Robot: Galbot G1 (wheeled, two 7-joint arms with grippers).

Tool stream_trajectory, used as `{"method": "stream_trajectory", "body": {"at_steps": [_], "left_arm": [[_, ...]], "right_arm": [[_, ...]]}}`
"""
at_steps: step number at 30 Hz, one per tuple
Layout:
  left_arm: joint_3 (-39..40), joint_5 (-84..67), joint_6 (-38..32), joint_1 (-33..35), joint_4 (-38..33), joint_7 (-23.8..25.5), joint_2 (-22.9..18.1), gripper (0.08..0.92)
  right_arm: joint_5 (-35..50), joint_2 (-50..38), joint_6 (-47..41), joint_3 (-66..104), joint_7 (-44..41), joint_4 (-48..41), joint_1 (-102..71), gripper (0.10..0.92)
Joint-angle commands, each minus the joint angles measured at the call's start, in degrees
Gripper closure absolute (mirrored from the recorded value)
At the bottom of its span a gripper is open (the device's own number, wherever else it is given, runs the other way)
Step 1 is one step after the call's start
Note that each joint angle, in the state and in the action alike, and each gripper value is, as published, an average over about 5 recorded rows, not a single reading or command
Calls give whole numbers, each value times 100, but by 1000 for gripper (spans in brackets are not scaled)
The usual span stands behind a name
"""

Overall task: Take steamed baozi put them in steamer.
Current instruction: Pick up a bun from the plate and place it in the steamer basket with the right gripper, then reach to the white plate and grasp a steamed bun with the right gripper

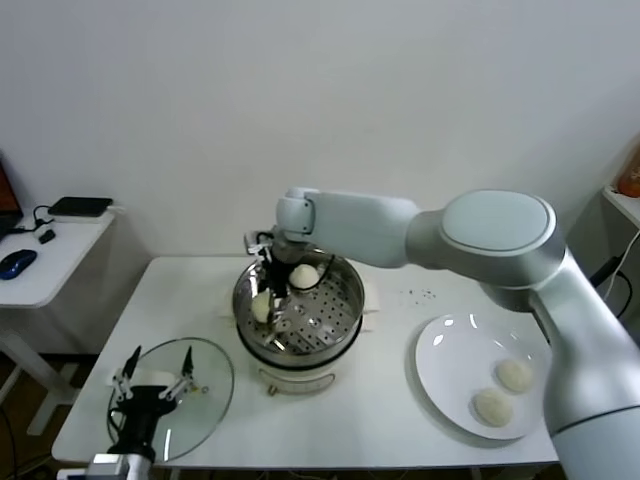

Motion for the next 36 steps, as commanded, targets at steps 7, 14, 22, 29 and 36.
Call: {"method": "stream_trajectory", "body": {"at_steps": [7,14,22,29,36], "left_arm": [[38,33,46,-52,-15,12,-26,177],[79,103,112,-97,-67,20,-32,177],[200,200,201,-204,-101,22,-32,177],[208,233,222,-229,-131,20,15,177],[236,259,194,-135,-204,40,4,177]], "right_arm": [[41,-335,48,49,-29,310,365,203],[234,-1440,243,-265,-228,1733,1488,203],[-95,-3210,448,-750,-409,3248,2539,203],[-1110,-4743,643,-1320,-632,4209,3022,203],[-2089,-5971,768,-1763,-679,4550,2741,203]]}}
